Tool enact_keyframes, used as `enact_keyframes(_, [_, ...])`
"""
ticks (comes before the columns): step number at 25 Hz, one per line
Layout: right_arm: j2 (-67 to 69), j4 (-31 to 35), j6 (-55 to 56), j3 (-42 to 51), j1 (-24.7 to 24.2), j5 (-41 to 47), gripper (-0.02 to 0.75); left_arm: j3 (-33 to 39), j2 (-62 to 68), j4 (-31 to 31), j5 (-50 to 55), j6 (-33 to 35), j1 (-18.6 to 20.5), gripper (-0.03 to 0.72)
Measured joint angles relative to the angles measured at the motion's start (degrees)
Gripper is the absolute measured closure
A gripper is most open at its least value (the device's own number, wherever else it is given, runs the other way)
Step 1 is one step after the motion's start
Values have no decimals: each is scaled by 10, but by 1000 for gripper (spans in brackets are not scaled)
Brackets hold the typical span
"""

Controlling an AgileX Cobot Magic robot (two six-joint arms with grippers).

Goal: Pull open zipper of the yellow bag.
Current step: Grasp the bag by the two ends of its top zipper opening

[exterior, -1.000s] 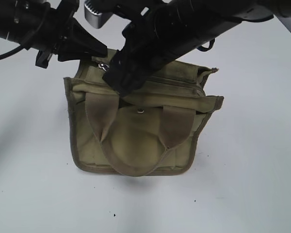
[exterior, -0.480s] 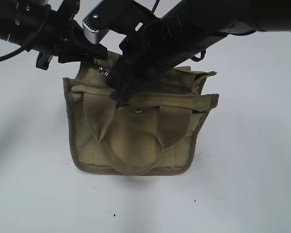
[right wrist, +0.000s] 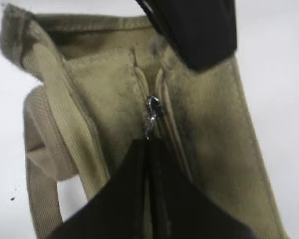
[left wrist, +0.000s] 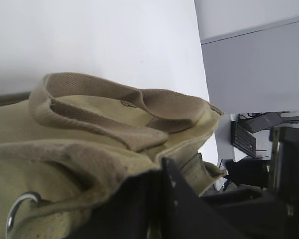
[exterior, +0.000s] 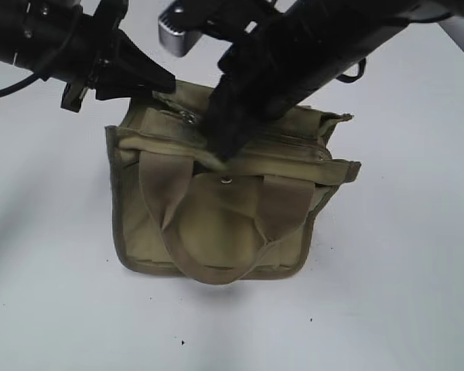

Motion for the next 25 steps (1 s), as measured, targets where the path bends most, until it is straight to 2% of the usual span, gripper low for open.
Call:
enact_keyframes(7, [-43,-53,85,0,-74,142,736,-1,0,-4,4,0,0,663])
enact_keyframes(15, [-52,-62,151,0,-171,273,736,-1,0,-4,9,0,0,663])
enact_keyframes(25, [-52,-78,221,0,-199,321,736,-1,0,-4,10,0,0,663])
